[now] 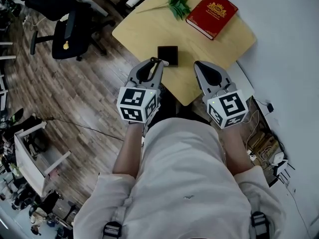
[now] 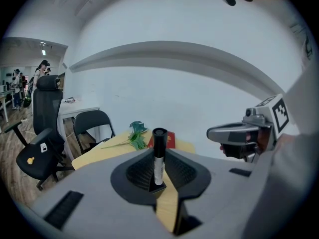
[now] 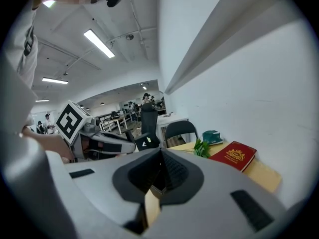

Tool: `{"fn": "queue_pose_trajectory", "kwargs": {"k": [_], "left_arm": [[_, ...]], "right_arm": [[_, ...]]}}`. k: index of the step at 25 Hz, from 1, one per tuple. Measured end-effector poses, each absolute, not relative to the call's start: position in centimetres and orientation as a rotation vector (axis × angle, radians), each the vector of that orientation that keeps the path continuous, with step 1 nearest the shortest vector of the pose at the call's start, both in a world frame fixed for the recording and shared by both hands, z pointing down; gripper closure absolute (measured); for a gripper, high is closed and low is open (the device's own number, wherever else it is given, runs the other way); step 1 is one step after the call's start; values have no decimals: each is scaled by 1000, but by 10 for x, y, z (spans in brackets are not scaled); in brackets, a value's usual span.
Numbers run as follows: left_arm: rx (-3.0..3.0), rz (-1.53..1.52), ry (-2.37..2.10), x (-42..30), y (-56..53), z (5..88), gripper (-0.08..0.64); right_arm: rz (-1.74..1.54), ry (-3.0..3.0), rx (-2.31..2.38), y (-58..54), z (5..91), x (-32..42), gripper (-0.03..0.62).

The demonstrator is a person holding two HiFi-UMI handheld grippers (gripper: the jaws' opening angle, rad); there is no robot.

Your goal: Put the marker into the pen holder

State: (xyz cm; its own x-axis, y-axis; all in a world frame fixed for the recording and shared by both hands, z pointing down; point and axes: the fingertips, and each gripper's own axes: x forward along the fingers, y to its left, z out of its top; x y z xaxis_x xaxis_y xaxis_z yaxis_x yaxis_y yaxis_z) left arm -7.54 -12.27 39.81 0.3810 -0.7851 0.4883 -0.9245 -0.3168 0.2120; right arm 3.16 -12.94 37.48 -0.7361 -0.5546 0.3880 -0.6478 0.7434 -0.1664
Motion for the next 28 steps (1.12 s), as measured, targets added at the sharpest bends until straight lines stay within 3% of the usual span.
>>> {"fn": "queue_pose_trajectory", "kwargs": {"k": [28], "left_arm": [[2182, 513, -1257, -88, -158, 471, 500]], "right_arm": [[496, -2511, 1017, -145, 405, 10, 592]]}}
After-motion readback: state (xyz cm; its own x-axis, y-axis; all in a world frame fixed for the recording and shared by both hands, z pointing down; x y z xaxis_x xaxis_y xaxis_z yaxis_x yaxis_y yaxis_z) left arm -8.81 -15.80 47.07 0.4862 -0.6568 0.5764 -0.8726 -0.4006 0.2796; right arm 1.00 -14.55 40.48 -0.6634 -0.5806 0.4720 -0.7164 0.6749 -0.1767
